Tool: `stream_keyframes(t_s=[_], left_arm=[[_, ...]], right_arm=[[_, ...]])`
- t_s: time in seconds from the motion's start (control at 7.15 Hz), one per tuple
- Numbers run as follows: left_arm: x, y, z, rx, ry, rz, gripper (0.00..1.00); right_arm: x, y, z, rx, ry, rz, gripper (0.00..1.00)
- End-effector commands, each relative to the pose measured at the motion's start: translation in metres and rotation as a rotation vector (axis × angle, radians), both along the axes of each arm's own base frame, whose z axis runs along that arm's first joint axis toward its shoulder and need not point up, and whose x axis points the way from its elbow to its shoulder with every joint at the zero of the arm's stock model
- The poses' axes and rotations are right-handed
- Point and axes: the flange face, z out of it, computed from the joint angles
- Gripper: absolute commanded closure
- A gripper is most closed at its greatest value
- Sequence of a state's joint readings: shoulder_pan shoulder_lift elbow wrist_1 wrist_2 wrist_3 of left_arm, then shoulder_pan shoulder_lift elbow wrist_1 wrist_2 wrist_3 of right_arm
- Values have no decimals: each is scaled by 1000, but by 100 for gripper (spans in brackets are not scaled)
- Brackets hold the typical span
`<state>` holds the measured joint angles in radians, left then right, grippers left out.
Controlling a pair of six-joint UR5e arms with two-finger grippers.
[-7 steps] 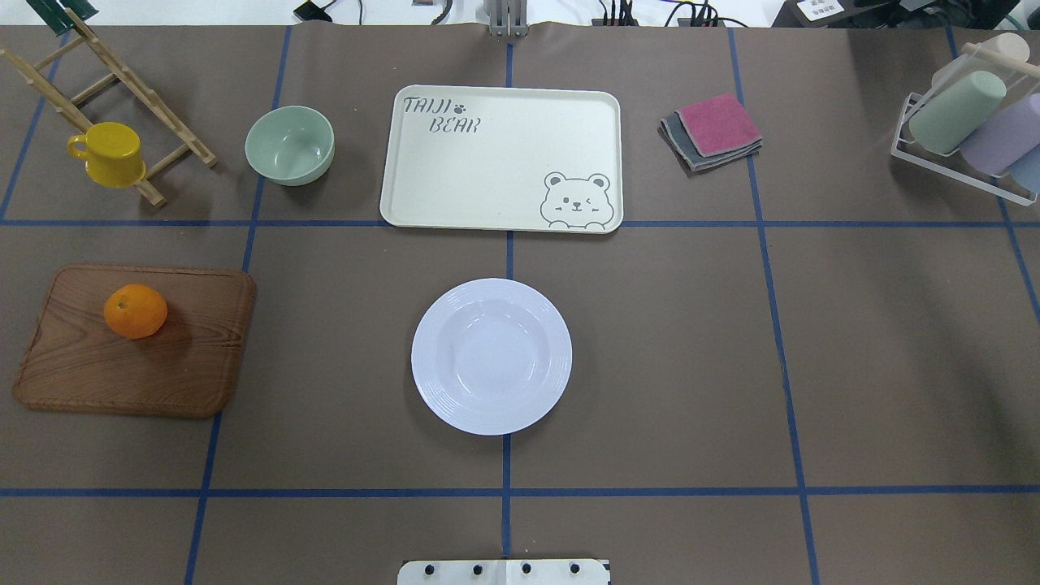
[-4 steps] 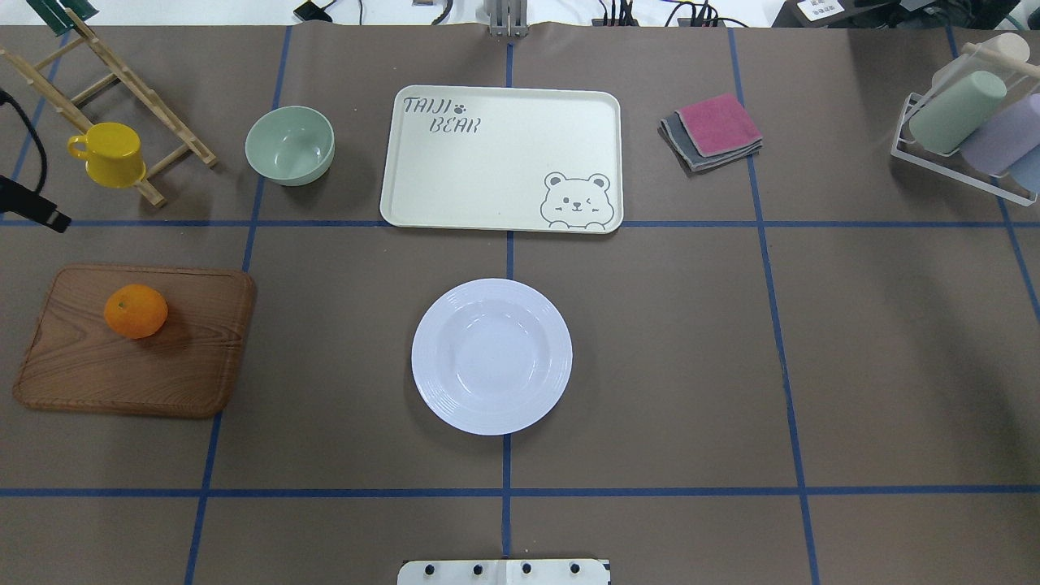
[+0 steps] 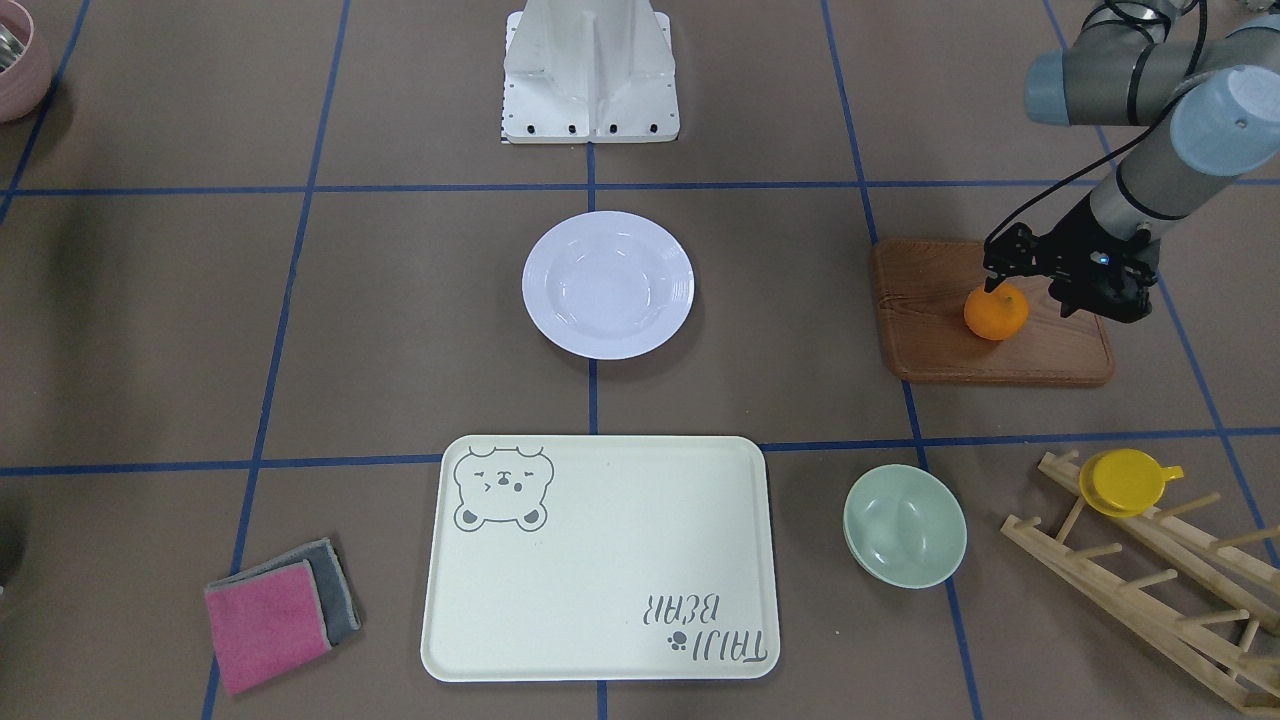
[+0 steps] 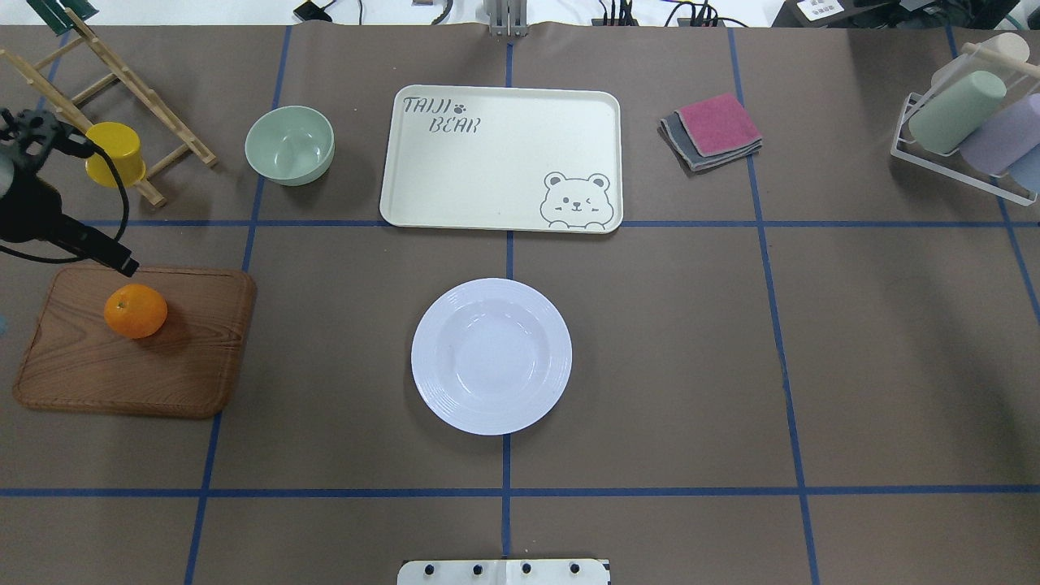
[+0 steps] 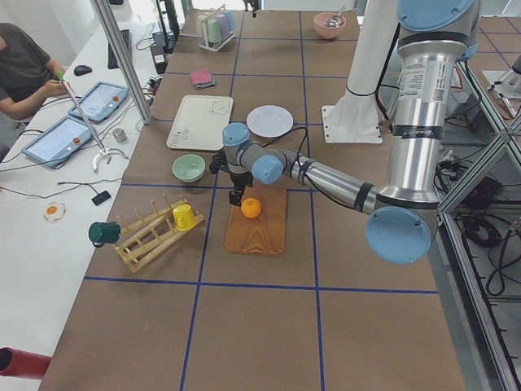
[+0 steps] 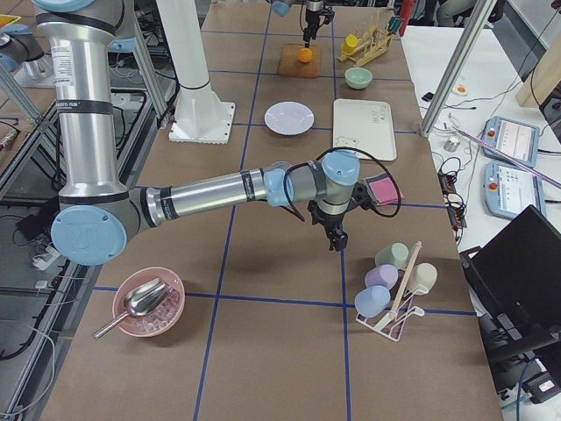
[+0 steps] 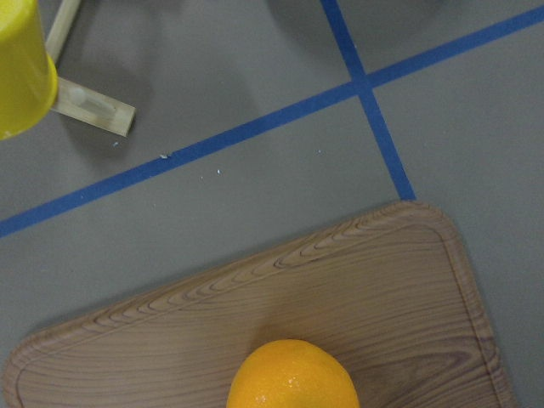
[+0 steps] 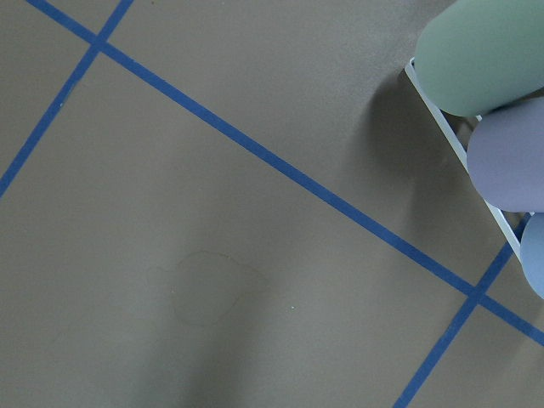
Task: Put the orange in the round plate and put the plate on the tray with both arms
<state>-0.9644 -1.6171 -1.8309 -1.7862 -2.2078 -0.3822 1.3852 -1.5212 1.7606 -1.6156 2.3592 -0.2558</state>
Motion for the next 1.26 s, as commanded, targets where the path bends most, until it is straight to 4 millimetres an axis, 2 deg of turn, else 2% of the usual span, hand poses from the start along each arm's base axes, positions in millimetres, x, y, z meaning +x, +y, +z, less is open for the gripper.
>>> stream_keyframes(t_s=[0.0, 0.28, 0.42, 0.98, 1.12], left_arm=[[-1, 13, 12, -12, -19, 3, 0], [9, 20, 14, -22, -21, 21, 0], [11, 21, 15, -23, -23, 26, 0], [18, 24, 18, -28, -27, 38, 0], [19, 25, 18, -28, -27, 41, 0]], right_arm=[[-6, -8, -1, -56, 0, 46, 0], [-14, -21, -9, -134, -3, 124, 0], [-21, -37, -18, -200, -8, 192, 0], [-30, -39, -19, -245, -40, 195, 0], [-34, -55, -20, -271, -41, 215, 0]])
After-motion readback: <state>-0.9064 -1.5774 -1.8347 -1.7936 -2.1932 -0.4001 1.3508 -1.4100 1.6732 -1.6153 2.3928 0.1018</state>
